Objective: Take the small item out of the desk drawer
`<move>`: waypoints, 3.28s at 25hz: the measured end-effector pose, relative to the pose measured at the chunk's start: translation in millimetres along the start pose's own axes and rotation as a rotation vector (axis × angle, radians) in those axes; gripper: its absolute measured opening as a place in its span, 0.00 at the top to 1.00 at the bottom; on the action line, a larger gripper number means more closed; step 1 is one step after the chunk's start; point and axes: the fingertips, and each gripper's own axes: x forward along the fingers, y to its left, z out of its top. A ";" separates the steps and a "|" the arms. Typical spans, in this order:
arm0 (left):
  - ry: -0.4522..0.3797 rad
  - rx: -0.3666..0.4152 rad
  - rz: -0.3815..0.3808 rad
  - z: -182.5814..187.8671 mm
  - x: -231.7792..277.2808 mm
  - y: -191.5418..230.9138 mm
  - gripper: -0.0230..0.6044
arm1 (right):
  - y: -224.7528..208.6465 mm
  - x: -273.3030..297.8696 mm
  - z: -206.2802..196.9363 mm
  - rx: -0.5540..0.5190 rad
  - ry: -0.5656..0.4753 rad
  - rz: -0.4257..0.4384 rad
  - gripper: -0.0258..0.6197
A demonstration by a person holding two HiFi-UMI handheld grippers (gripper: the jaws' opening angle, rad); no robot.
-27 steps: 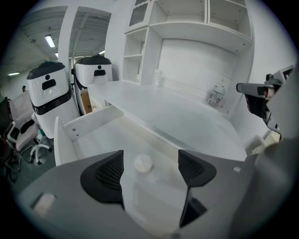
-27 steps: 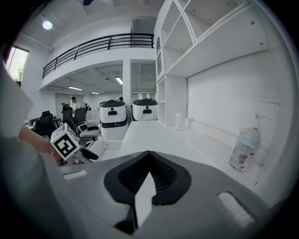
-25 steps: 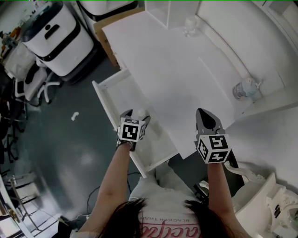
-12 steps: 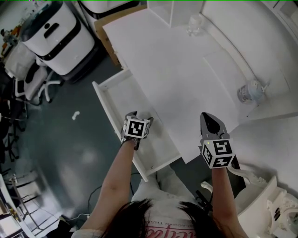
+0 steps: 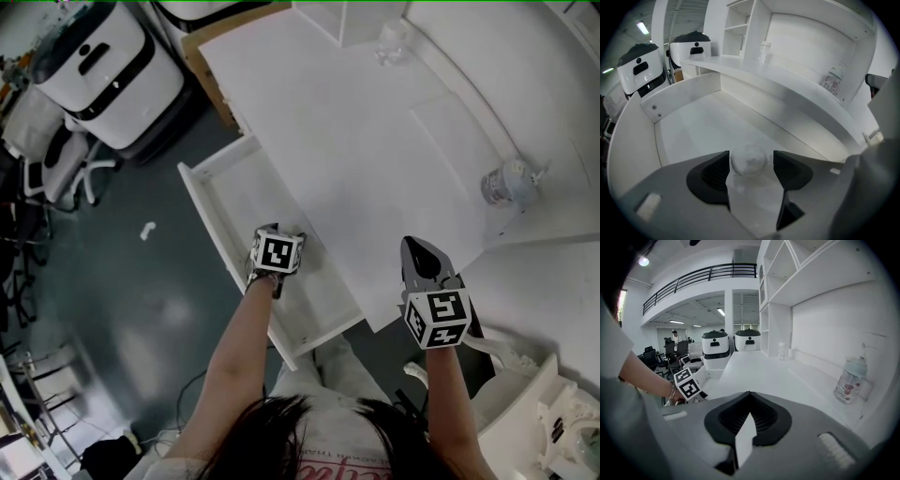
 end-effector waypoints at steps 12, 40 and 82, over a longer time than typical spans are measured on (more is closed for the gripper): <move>-0.055 0.030 0.044 8.6 2.7 5.4 0.65 | 2.4 5.8 -7.3 0.004 0.018 0.009 0.96; -0.142 0.022 0.060 33.2 -62.1 9.8 0.65 | 19.8 -3.7 37.9 -0.035 -0.075 0.041 0.96; -0.570 0.111 0.080 124.3 -236.1 -22.6 0.65 | 52.2 -47.6 140.6 -0.093 -0.303 0.061 0.96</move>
